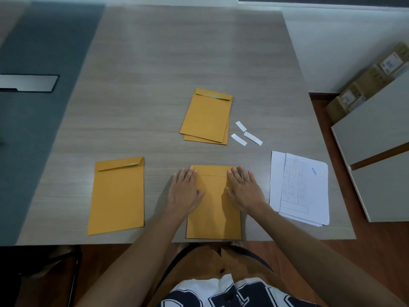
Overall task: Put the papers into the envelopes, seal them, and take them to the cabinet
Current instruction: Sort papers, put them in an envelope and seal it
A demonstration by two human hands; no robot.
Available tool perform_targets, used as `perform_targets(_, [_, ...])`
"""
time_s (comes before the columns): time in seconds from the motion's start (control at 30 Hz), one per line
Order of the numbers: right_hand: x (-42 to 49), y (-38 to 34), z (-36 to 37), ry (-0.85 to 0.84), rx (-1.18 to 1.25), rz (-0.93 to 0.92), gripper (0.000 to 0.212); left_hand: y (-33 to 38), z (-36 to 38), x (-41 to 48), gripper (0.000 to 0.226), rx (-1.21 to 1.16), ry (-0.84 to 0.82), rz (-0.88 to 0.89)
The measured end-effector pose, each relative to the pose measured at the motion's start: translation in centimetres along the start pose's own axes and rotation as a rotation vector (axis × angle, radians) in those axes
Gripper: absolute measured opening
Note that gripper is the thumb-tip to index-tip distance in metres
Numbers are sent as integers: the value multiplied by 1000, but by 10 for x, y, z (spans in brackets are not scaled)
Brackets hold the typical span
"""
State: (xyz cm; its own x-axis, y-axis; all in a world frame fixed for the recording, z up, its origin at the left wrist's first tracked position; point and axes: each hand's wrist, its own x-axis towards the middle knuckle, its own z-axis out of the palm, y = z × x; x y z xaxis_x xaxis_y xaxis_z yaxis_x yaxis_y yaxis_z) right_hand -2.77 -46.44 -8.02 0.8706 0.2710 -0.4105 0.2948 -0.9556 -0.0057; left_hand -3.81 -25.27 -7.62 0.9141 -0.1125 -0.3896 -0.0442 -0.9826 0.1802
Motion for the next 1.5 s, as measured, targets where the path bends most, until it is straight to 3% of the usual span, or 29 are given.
perform_targets(0.13, [-3,-5,-6,47,123,55,65,6,2,-4,74,-334,191,-113])
perform_targets(0.23, [-8,-11,-9,198,356,206,62,12,-2,-8,60,-487,273,-184])
perform_targets(0.33, [-6,-17,-13,233,612,327,62,21,-6,-3,35,-693,261,-302])
perform_targets(0.47, [-1,-21,-13,211,800,388,66,27,-15,8,53,-987,141,-531])
perform_targets(0.53, [0,-22,-14,202,863,435,72,24,-17,12,51,-1060,131,-602])
perform_targets(0.67, [4,-25,-13,202,874,468,75,23,-14,14,14,-1193,92,-555])
perform_targets(0.8, [8,-26,-13,241,925,481,72,26,-18,14,6,-1324,97,-494])
perform_targets(0.97, [23,-18,-28,265,1147,571,70,22,-45,29,5,-1410,137,-451])
perform_targets(1.07, [34,-9,-48,200,1265,554,37,14,-63,44,4,-1464,160,-410])
perform_targets(1.27, [72,-2,-79,222,1523,580,21,2,-91,76,9,-1410,193,-393])
perform_targets(1.4, [100,4,-100,269,1581,645,17,-4,-97,93,12,-1294,103,-413])
perform_targets(1.5, [122,9,-114,276,1517,624,12,-8,-108,117,18,-1282,151,-425])
